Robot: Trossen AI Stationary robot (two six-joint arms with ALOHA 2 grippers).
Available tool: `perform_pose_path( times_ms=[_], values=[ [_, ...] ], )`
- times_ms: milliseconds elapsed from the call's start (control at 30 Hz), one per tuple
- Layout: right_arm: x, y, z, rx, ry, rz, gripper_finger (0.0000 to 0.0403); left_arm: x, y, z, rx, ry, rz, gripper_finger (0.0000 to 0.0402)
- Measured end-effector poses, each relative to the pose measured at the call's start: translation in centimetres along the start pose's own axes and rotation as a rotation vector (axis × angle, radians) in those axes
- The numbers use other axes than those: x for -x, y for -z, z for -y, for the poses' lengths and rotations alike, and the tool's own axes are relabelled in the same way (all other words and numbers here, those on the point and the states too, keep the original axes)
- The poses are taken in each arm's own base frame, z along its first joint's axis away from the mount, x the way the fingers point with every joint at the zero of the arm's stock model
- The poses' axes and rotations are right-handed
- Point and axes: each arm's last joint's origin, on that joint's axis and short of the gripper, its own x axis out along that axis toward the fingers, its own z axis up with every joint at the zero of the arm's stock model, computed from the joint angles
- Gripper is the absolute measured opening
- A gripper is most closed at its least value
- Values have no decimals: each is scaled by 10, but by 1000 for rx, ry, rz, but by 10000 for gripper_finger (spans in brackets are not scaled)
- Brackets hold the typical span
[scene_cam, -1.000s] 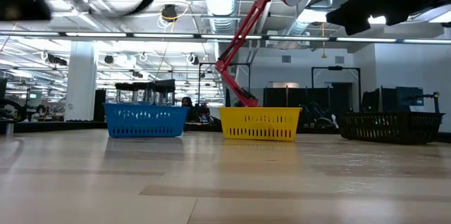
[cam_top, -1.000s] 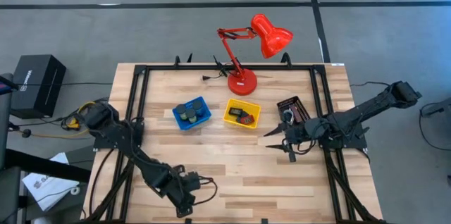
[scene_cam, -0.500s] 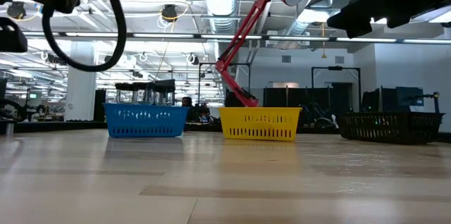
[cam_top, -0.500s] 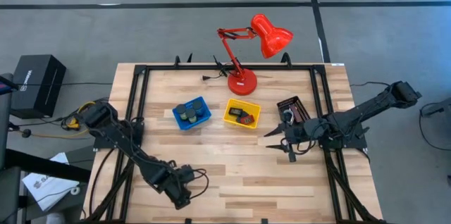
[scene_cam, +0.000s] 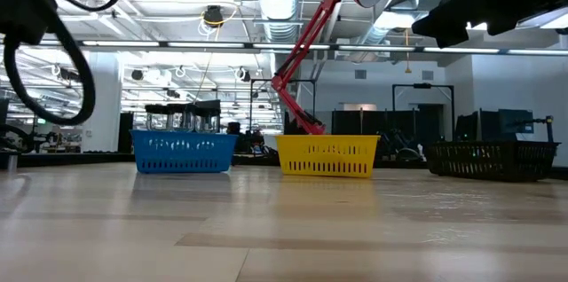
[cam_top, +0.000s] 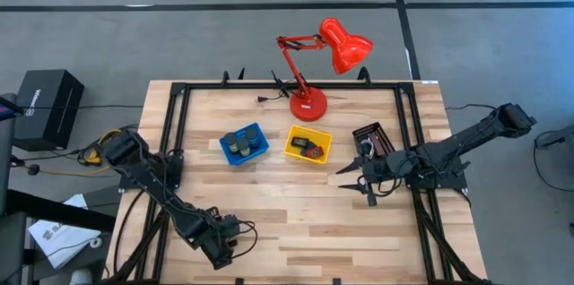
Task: Pick & Place Office items
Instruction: Put the black wrist watch into the black bin
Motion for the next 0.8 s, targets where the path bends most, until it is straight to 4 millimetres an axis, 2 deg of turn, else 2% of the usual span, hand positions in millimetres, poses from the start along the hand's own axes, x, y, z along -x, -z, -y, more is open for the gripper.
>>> perform_pose_path(
  times_ms=[167,467,633,800],
  values=[
    [0,0,0,-1,0,2,179,-1,0,-1,-3,1,3,240],
    [0,-1,0,-2,1,8,179,-1,-7,1,-4,42,29,157],
    [0,-1,0,-2,1,10,179,-2,-21,3,-14,105,74,111],
    [0,-1,0,-2,1,10,179,-2,-47,1,-39,144,199,72]
  ],
)
